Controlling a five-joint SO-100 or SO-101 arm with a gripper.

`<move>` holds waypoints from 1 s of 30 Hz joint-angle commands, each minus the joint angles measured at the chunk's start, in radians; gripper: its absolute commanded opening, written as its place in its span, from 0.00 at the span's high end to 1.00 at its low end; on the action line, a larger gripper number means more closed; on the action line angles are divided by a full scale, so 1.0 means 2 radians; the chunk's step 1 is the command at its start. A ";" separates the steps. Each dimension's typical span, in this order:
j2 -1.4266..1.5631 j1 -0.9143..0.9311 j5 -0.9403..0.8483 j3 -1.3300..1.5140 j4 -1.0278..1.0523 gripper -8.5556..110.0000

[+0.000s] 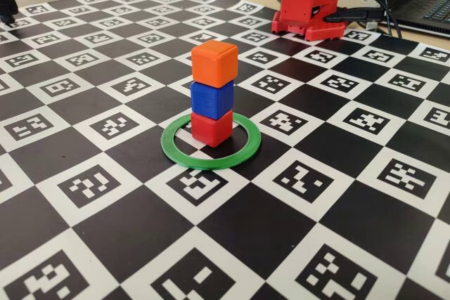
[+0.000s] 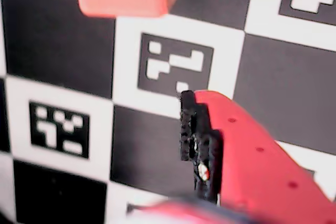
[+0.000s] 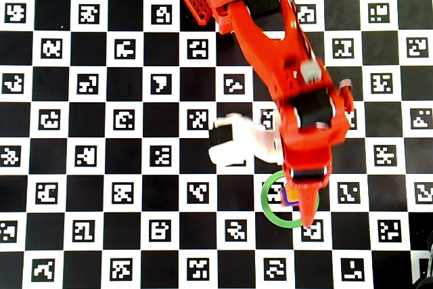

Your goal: Grab the red cube then put it in the green circle then put the blue cube on top and finally the orange cube on top

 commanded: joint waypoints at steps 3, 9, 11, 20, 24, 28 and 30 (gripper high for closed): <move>0.192 0.009 -0.104 0.093 -0.001 0.51; 0.345 0.071 -0.264 0.253 -0.031 0.67; 0.384 0.100 -0.315 0.309 -0.044 0.77; 0.572 0.197 -0.509 0.595 -0.148 0.97; 0.667 0.193 -0.566 0.722 -0.215 0.98; 0.735 0.172 -0.610 0.819 -0.238 0.98; 0.775 0.166 -0.623 0.866 -0.248 0.98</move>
